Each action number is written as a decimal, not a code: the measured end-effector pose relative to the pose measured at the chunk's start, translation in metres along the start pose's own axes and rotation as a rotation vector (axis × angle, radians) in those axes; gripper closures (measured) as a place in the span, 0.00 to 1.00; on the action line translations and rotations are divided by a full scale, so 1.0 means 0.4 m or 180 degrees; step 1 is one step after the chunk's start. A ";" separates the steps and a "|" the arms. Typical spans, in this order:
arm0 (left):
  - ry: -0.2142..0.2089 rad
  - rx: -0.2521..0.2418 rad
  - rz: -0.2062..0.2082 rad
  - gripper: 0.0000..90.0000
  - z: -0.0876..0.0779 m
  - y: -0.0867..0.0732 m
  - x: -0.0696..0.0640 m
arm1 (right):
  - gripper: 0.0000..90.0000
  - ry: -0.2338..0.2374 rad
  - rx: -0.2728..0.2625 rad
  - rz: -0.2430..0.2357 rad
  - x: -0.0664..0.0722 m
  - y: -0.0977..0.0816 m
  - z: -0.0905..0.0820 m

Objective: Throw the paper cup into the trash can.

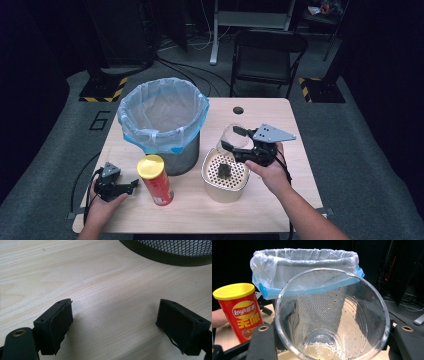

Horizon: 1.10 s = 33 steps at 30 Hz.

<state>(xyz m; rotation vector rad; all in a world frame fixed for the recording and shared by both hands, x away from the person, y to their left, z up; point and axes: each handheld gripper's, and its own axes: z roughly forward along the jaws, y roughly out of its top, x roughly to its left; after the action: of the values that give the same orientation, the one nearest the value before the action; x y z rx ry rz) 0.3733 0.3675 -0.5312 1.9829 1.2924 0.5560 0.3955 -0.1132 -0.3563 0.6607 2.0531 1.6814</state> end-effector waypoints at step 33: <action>-0.0055 -0.0004 0.0082 0.13 0.000 0.000 -0.001 | 0.38 0.0348 -0.0164 -0.0069 0.036 0.373 0.166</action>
<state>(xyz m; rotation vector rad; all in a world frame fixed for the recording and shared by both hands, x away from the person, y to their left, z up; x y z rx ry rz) 0.3732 0.3670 -0.5311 2.0016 1.2575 0.5508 0.4383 -0.0280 -0.2230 0.5390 2.0751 1.7878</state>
